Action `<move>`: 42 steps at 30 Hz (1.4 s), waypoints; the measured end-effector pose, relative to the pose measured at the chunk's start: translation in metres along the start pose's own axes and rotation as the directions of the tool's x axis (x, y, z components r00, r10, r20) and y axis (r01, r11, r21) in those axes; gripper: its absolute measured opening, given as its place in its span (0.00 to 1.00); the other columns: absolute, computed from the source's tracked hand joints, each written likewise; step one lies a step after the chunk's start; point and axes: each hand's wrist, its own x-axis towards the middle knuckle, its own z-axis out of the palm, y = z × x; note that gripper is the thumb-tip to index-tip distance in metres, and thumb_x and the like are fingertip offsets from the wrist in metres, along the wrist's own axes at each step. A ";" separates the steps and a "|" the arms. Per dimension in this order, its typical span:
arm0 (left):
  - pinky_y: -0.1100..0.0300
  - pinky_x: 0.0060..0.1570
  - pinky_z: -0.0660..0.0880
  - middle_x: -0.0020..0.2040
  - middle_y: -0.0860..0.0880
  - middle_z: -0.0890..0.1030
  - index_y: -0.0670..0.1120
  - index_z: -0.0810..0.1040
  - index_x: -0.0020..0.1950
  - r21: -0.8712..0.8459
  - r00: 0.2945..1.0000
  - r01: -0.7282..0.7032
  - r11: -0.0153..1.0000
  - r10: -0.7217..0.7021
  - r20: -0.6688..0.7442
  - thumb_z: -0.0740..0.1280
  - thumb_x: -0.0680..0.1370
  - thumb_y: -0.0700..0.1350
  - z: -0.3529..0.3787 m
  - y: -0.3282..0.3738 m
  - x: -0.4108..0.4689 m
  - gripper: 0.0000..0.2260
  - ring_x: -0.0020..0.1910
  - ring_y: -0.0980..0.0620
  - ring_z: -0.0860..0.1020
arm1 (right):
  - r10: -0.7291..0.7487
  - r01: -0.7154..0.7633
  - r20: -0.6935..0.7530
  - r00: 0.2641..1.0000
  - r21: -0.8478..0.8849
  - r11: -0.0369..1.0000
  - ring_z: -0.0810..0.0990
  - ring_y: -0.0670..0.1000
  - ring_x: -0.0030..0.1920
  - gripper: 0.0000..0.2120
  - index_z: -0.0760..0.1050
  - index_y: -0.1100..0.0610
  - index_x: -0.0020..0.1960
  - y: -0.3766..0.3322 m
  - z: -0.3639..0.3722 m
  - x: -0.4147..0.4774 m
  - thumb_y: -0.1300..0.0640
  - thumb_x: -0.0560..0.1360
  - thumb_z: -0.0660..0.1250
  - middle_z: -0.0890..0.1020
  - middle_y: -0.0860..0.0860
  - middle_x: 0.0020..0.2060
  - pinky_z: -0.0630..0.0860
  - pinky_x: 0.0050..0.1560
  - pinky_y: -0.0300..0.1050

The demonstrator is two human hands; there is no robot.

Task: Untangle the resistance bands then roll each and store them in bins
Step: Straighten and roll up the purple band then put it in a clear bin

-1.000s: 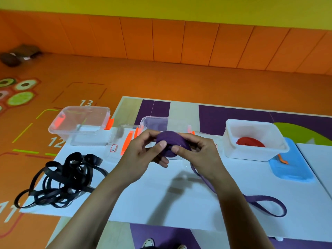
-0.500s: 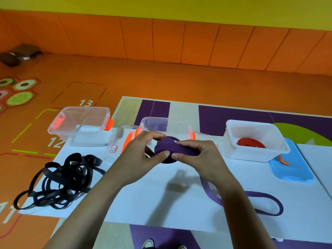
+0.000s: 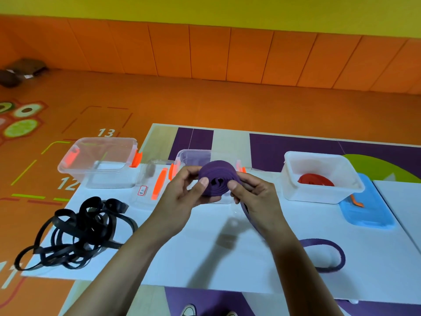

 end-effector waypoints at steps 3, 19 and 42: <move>0.47 0.54 0.82 0.62 0.40 0.79 0.41 0.73 0.63 -0.090 0.994 0.105 0.990 -0.104 0.023 0.61 0.84 0.40 0.007 -0.007 -0.005 0.09 0.57 0.39 0.84 | 0.006 -0.006 -0.020 1.000 -0.008 1.000 0.78 0.44 0.35 0.10 0.85 0.56 0.56 -0.002 0.001 -0.001 0.61 0.74 0.74 0.86 0.46 0.39 0.74 0.40 0.36; 0.61 0.41 0.78 0.41 0.54 0.84 0.51 0.76 0.59 0.535 0.994 -0.085 0.840 0.037 0.101 0.65 0.82 0.50 -0.008 0.015 -0.004 0.07 0.36 0.49 0.83 | -0.062 0.064 0.121 0.991 -0.014 0.998 0.85 0.54 0.51 0.13 0.85 0.57 0.56 -0.007 -0.003 -0.006 0.65 0.73 0.76 0.88 0.54 0.50 0.81 0.53 0.46; 0.48 0.42 0.82 0.46 0.46 0.84 0.42 0.73 0.60 -0.006 0.988 0.153 0.988 -0.153 -0.010 0.59 0.85 0.38 0.008 -0.003 -0.008 0.06 0.39 0.38 0.83 | 0.097 -0.091 -0.062 0.993 0.088 0.992 0.70 0.48 0.33 0.10 0.85 0.56 0.55 0.001 -0.005 -0.007 0.60 0.73 0.74 0.83 0.48 0.34 0.70 0.35 0.37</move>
